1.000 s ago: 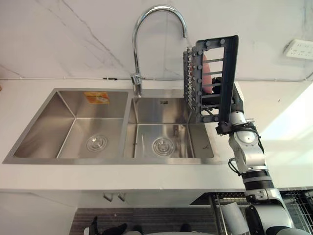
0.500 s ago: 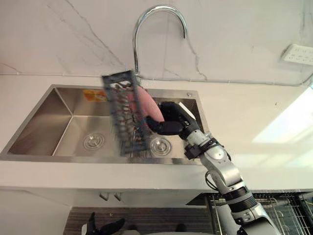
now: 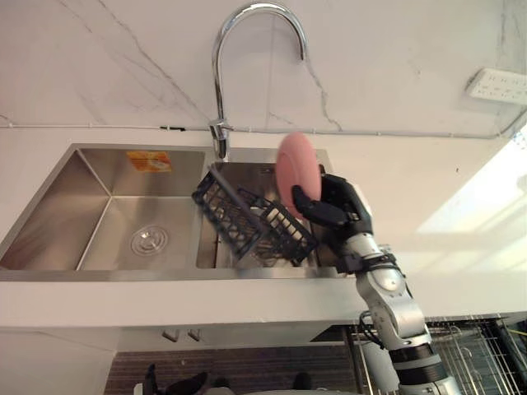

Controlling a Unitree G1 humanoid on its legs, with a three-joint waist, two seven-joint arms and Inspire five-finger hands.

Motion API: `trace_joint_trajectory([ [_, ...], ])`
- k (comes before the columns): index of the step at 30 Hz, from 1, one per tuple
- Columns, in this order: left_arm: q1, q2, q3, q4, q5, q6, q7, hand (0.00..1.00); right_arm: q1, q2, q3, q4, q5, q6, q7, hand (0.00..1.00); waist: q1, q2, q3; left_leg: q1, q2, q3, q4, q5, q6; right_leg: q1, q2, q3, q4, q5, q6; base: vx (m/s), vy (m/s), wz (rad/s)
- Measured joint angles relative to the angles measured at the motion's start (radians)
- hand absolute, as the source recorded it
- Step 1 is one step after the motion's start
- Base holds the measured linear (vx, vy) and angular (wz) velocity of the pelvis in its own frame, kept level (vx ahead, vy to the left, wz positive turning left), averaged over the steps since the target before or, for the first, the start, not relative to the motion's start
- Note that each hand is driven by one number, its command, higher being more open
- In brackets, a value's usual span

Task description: Walk over to the sink, pick up the cup, carry it to the dishwasher, place the cup inside the dishwasher, then close the dishwasher door

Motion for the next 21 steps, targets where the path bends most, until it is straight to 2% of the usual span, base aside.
trace_joint_trajectory([
  [4,0.003,0.0,0.0,0.001,0.001,-0.003,0.0,1.0,0.017,-0.019,-0.109,-0.009,-0.051,-0.009,-0.04,0.0,-0.016,0.001,0.001,0.002,0.001,0.009,0.0,-0.004,0.0,-0.005,0.002,0.014,0.0,0.0,0.0,0.0,-0.001,-0.09],
  [7,0.005,0.0,0.001,0.002,0.002,-0.004,0.0,1.0,0.026,-0.036,-0.167,-0.079,-0.111,-0.012,-0.052,0.0,-0.022,0.001,0.001,0.007,0.001,0.02,0.0,-0.009,0.0,-0.007,0.003,0.025,0.0,0.001,-0.001,0.0,0.002,-0.13],
  [10,0.006,0.0,0.001,0.002,0.005,-0.004,0.0,1.0,0.035,-0.066,-0.277,-0.16,-0.158,-0.027,-0.075,0.0,-0.024,0.001,0.001,0.015,0.001,0.045,0.001,-0.017,0.0,-0.011,0.005,0.049,0.0,0.002,-0.002,0.0,0.008,-0.22],
  [13,0.008,0.002,0.001,0.007,0.026,-0.005,-0.002,1.0,0.067,-0.108,-0.392,-0.238,-0.219,-0.041,-0.09,0.0,-0.046,0.001,0.001,0.018,0.001,0.062,0.001,-0.025,0.0,-0.017,0.006,0.067,0.002,0.002,-0.002,0.0,0.002,-0.18],
  [15,0.009,0.004,0.001,0.01,0.048,-0.005,-0.006,1.0,0.1,-0.135,-0.456,-0.277,-0.27,-0.042,-0.082,0.0,-0.073,0.001,0.0,0.017,0.001,0.075,0.001,-0.029,0.0,-0.025,0.008,0.081,0.005,0.002,-0.001,0.01,-0.004,-0.18],
  [21,0.021,-0.002,0.016,0.017,0.068,0.005,-0.014,1.0,0.216,-0.144,-0.487,-0.3,-0.337,-0.04,-0.026,0.0,-0.105,0.001,-0.001,0.023,0.002,0.176,0.013,-0.056,-0.005,-0.073,0.022,0.183,0.006,0.02,-0.002,-0.01,0.006,-0.53],
])
